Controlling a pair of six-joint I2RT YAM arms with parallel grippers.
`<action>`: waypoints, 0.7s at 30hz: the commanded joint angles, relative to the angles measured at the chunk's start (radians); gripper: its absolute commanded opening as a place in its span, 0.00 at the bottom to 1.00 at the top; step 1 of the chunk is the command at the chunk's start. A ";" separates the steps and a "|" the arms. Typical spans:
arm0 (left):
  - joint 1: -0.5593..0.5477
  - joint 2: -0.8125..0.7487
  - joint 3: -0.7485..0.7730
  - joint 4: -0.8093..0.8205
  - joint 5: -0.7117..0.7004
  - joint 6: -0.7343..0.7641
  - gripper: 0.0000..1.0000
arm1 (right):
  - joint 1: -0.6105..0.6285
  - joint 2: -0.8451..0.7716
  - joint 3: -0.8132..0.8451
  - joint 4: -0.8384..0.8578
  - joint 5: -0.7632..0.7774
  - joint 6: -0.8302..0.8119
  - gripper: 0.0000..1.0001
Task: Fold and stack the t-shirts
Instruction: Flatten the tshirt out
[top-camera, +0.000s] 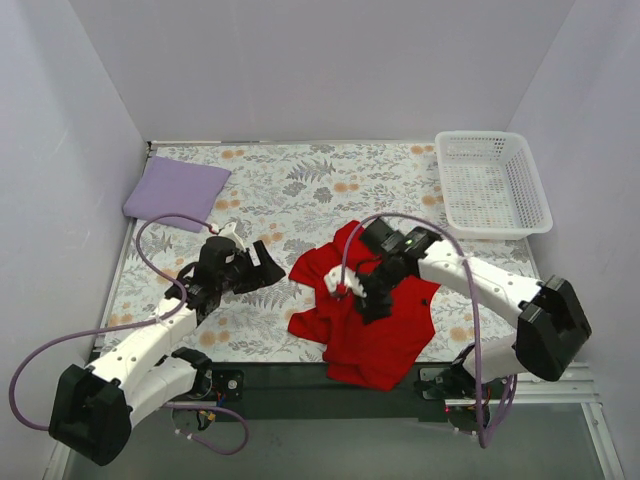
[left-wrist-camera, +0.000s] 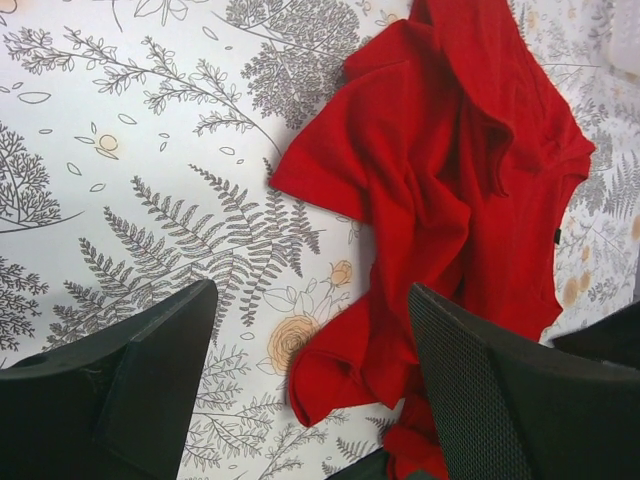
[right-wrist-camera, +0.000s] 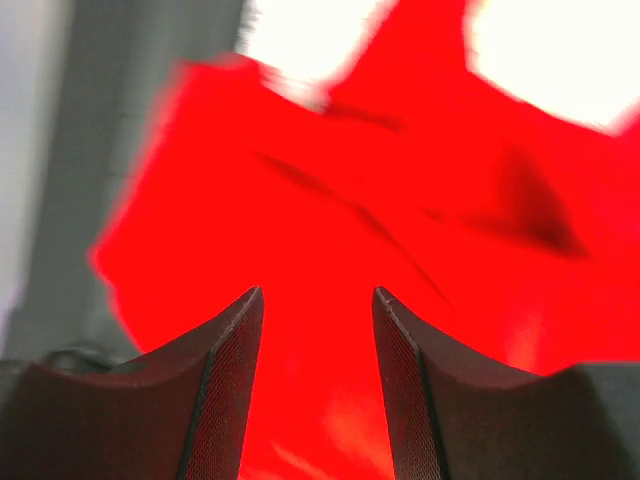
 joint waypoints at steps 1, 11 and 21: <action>0.001 0.067 0.051 0.053 0.009 0.006 0.76 | -0.321 -0.128 0.033 0.043 -0.035 0.039 0.55; 0.004 0.276 0.146 0.105 0.075 0.069 0.76 | -0.665 -0.199 -0.227 0.291 -0.211 0.189 0.56; 0.010 0.353 0.129 0.166 0.097 0.070 0.76 | -0.736 -0.220 -0.289 0.295 -0.285 0.149 0.56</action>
